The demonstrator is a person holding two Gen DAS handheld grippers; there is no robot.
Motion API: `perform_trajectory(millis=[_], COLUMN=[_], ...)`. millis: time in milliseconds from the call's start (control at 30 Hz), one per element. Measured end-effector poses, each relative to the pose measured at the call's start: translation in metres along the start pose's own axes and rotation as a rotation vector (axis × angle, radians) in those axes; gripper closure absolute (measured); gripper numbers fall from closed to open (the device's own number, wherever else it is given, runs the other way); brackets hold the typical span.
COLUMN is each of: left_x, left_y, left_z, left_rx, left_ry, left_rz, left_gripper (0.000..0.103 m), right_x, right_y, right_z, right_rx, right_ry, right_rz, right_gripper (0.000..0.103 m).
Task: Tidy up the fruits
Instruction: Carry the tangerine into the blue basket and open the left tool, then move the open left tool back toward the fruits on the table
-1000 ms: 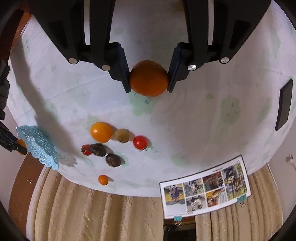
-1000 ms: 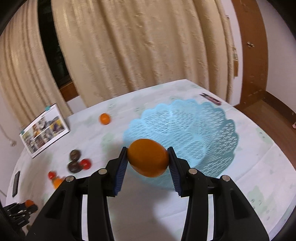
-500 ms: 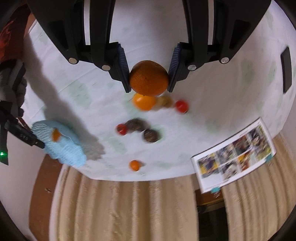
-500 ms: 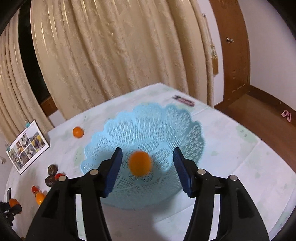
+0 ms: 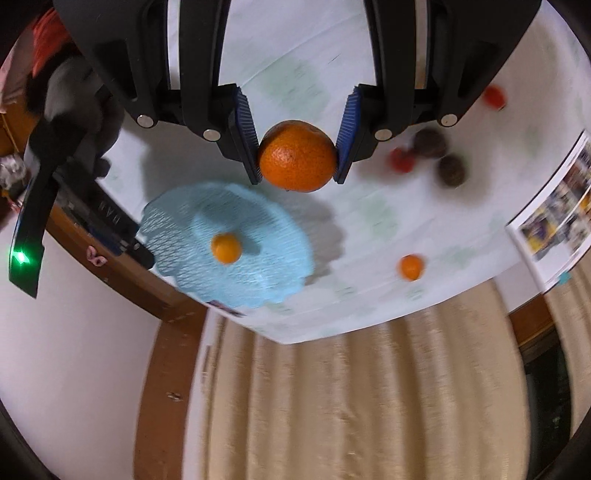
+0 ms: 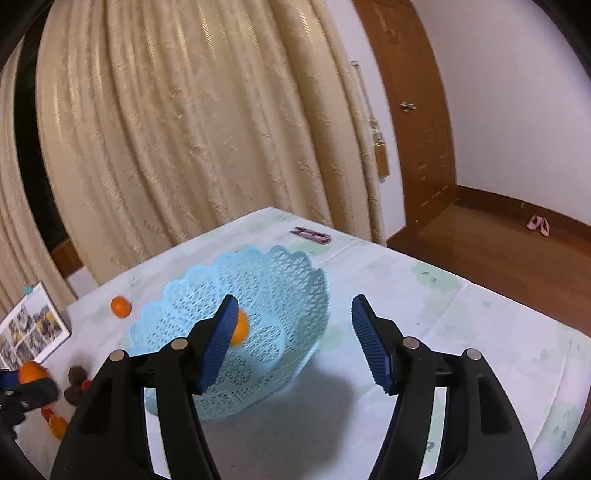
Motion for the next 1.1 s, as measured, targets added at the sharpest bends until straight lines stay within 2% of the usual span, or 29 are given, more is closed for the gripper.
perform_trajectory(millis=[333,400,433,467,500,900,1100], left_x=[-0.017,-0.020,-0.024,-0.025,-0.026,-0.033,-0.028], left_y=[-0.050,-0.053,-0.051,-0.048,-0.045,0.009,0.059], left_z=[-0.052,-0.054,-0.052,-0.050,-0.048,0.010,0.065], left_rx=[0.073,0.077,0.075,0.071,0.068,-0.042,-0.140], left_ry=[-0.046,-0.044,-0.034,-0.029,-0.025,-0.006,0.039], left_rz=[0.036,0.034,0.023,0.013,0.002,-0.069,-0.120], left_gripper=[0.061,0.049,0.033,0.026,0.025,0.019,0.019], right_x=[0.000,0.000,0.000,0.000,0.000,-0.004,-0.004], right_y=[0.004,0.003,0.003,0.003,0.004,0.013,0.012], right_z=[-0.030,-0.030,-0.031,-0.031,-0.032,-0.035,-0.035], right_rx=[0.059,0.059,0.060,0.061,0.063,0.061,0.056], right_ry=[-0.106,-0.107,-0.109,-0.112,-0.114,-0.131,-0.136], right_rz=[-0.015,-0.013,-0.014,-0.017,-0.020,-0.049,-0.051], right_gripper=[0.037,0.034,0.030,0.029,0.029,0.028,0.028])
Point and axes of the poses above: each gripper's, at about its wrist camera, not at the fingertips, and y roughly against the way its jaws point, z to its left, x to its underside, the point moved 10 cm from there along -y, roughly the way its jaws point, and after that the axes turned 11 degrees about y, right-handed, at the moved point
